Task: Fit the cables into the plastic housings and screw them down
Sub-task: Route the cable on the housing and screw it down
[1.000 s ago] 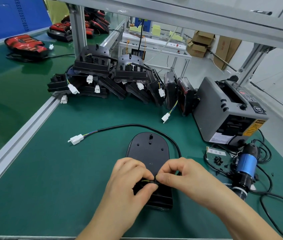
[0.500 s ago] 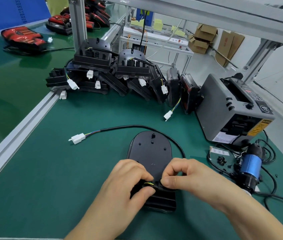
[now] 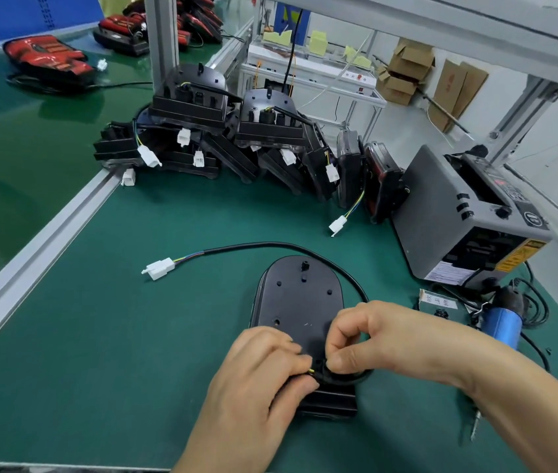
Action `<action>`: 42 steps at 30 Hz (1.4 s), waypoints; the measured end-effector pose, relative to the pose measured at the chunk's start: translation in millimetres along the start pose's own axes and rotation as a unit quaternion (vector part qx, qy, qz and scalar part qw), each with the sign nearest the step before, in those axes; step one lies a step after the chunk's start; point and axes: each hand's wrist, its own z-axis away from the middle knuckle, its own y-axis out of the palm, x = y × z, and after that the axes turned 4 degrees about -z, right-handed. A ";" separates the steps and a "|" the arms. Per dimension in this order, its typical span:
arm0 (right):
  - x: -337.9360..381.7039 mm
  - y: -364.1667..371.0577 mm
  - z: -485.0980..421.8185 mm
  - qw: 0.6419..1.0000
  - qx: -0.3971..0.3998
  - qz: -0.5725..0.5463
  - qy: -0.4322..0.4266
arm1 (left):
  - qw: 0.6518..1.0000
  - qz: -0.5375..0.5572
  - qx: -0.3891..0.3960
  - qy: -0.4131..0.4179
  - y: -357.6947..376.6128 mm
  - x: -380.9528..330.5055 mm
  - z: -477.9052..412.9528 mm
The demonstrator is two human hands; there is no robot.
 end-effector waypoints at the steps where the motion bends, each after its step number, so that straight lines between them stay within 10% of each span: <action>1: 0.7 -0.1 0.1 1.000 0.002 0.004 0.000 | 1.000 -0.005 0.000 0.014 0.3 1.1 0.2; 24: 31.2 -14.8 -17.2 0.975 0.092 0.185 0.087 | 0.999 -0.024 0.030 0.023 -3.5 1.2 -1.7; 42: 37.2 -17.3 -24.6 0.968 0.109 0.213 0.075 | 0.972 -0.080 0.220 -0.017 -11.6 -21.0 -10.7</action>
